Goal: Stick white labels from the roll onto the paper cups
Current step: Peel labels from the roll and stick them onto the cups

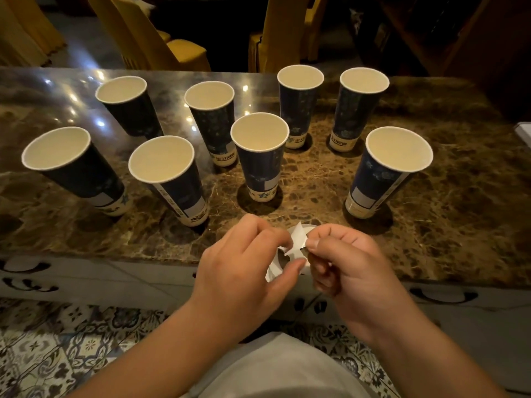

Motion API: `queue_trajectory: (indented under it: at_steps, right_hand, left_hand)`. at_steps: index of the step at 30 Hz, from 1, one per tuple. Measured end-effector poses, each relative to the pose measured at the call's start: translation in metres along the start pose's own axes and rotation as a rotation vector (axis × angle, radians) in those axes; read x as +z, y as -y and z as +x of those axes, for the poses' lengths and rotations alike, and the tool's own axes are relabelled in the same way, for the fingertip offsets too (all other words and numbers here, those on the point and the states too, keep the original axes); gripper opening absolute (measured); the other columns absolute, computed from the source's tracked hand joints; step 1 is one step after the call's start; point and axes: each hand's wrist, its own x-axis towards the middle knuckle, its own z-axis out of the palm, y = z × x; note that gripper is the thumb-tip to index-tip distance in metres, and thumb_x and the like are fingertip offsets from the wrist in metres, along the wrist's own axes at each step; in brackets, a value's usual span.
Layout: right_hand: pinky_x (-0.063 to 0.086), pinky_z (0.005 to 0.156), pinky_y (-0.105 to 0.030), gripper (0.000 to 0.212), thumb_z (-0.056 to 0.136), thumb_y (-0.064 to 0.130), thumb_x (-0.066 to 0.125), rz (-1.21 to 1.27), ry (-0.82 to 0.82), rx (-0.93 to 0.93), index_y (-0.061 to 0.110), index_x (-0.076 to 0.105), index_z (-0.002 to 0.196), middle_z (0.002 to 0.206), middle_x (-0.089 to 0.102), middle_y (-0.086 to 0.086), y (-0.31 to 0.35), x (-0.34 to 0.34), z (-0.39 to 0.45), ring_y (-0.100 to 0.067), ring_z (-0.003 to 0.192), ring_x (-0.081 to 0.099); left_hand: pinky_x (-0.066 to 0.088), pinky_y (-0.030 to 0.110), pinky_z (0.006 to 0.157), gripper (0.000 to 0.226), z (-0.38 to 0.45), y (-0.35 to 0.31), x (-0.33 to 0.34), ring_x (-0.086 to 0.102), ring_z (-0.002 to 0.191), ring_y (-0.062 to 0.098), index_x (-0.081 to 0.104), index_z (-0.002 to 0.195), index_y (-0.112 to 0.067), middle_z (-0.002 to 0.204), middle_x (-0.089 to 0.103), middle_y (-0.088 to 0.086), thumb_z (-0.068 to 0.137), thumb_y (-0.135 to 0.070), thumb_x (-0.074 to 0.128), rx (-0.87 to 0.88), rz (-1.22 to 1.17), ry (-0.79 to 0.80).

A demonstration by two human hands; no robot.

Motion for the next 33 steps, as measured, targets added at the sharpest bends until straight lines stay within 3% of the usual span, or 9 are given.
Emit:
queue_trajectory:
  at_steps: [4,6,9,12,16,20,26,30,33]
  right_hand:
    - [0.031,0.044,-0.02,0.016,0.076,0.023,0.059,-0.014,0.017,-0.026,0.02,0.066,0.061,0.051,0.046,0.003,-0.002,0.001,-0.001,-0.007,0.046,0.038]
    - [0.03,0.042,-0.02,0.016,0.076,0.027,0.057,0.065,-0.04,-0.06,0.018,0.066,0.068,0.054,0.047,0.002,-0.004,-0.001,-0.002,-0.008,0.047,0.038]
    - [0.038,0.046,-0.017,0.011,0.075,0.031,0.063,-0.007,-0.11,-0.14,0.025,0.067,0.083,0.061,0.056,0.007,-0.004,-0.003,-0.003,-0.003,0.053,0.049]
    - [0.047,0.056,-0.015,0.03,0.074,0.028,0.072,-0.174,-0.058,-0.183,0.022,0.065,0.103,0.074,0.065,0.01,-0.002,-0.004,-0.003,-0.002,0.064,0.058]
    - [0.047,0.055,-0.015,0.004,0.082,0.015,0.072,-0.247,-0.118,-0.272,0.018,0.07,0.081,0.07,0.067,-0.006,0.004,-0.003,-0.002,-0.009,0.061,0.058]
    - [0.047,0.055,-0.017,0.007,0.081,0.017,0.072,-0.301,-0.095,-0.326,0.022,0.07,0.076,0.073,0.069,-0.008,0.012,-0.004,-0.001,-0.02,0.066,0.061]
    - [0.047,0.051,-0.021,0.009,0.08,0.015,0.068,-0.293,-0.225,-0.469,0.018,0.066,0.071,0.06,0.062,0.0,0.031,-0.01,0.001,-0.01,0.055,0.054]
    - [0.045,0.05,-0.023,0.012,0.081,0.014,0.071,-0.241,-0.274,-0.527,0.015,0.064,0.071,0.055,0.057,-0.001,0.058,-0.026,0.004,-0.011,0.053,0.05]
    - [0.051,0.056,-0.028,0.013,0.081,0.02,0.074,-0.266,-0.295,-0.577,0.018,0.065,0.072,0.064,0.062,-0.003,0.075,-0.031,0.007,-0.014,0.06,0.056]
  left_hand:
    - [0.047,0.024,0.055,0.003,0.002,-0.002,-0.001,0.054,0.068,0.008,0.067,0.083,-0.014,0.079,0.06,-0.004,0.084,-0.017,0.068,-0.056,-0.096,-0.01]
    - [0.045,0.016,0.058,0.007,0.006,-0.009,-0.004,0.054,0.064,0.004,0.066,0.077,-0.017,0.069,0.059,-0.01,0.084,-0.016,0.068,-0.31,-0.331,-0.031]
    - [0.044,0.026,0.054,0.009,0.014,-0.015,-0.008,0.051,0.061,0.017,0.068,0.077,-0.016,0.07,0.059,0.012,0.085,-0.02,0.067,-0.801,-0.887,0.033]
    - [0.039,0.024,0.05,0.01,0.016,-0.018,-0.01,0.045,0.055,0.011,0.068,0.082,-0.015,0.062,0.053,0.002,0.081,-0.024,0.064,-0.941,-1.101,0.093]
    - [0.037,0.024,0.051,0.018,0.019,-0.022,-0.012,0.044,0.055,0.008,0.068,0.089,-0.01,0.063,0.055,0.0,0.079,-0.024,0.065,-0.975,-1.213,0.12]
    - [0.038,0.023,0.051,0.007,0.022,-0.027,-0.019,0.049,0.051,0.004,0.067,0.08,-0.014,0.057,0.058,-0.006,0.08,-0.02,0.063,-0.965,-1.194,0.115]
    - [0.039,0.029,0.056,0.023,0.04,-0.032,-0.043,0.049,0.059,0.013,0.077,0.087,-0.02,0.063,0.06,0.0,0.066,-0.025,0.07,-1.067,-1.113,0.036]
    - [0.044,0.032,0.063,0.023,0.089,-0.023,-0.084,0.057,0.066,0.01,0.074,0.083,-0.032,0.066,0.065,-0.01,0.061,-0.035,0.069,-0.771,-0.903,0.059]
    - [0.043,0.025,0.061,0.013,0.151,-0.015,-0.094,0.059,0.069,0.005,0.069,0.088,-0.032,0.077,0.065,-0.012,0.076,-0.032,0.074,-0.45,-0.69,0.176]
